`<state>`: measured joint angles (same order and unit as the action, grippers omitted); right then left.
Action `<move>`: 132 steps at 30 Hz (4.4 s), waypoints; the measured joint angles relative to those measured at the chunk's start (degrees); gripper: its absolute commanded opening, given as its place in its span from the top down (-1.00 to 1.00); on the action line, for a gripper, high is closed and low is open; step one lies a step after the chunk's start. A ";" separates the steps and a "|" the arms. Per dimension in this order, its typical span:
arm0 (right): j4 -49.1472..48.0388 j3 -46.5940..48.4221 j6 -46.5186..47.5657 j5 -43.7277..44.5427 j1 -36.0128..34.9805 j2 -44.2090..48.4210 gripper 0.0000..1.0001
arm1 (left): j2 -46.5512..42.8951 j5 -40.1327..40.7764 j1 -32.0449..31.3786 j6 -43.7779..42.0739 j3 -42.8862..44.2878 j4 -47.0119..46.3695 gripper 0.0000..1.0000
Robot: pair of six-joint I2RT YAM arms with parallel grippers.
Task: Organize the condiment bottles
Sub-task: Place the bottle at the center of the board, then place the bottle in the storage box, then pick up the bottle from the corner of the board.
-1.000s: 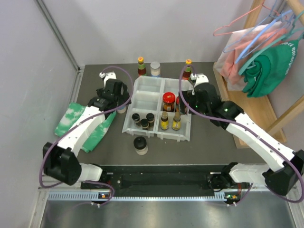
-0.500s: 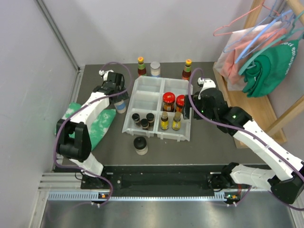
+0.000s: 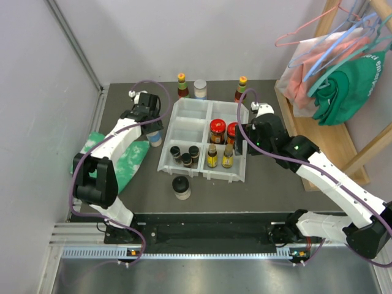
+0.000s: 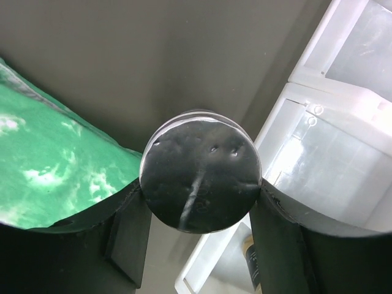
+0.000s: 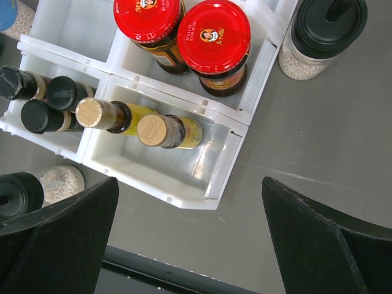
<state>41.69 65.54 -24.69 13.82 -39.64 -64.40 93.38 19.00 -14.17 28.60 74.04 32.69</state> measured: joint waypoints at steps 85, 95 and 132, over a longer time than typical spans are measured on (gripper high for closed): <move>2.86 -1.20 -0.72 4.87 0.00 5.79 -0.98 | 9.22 -4.96 -20.70 -14.47 17.66 -1.77 -0.98; 3.98 -1.38 -1.16 6.69 0.00 6.97 -0.98 | 9.92 -3.34 -20.50 -18.16 23.76 -7.63 -0.98; 4.22 -1.38 0.15 12.37 0.04 7.10 -0.98 | 41.00 -9.16 -10.23 -17.57 42.58 -34.77 -0.98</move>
<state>45.91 64.16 -24.53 26.20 -39.59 -57.30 134.39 9.85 -24.40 11.03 116.62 -2.09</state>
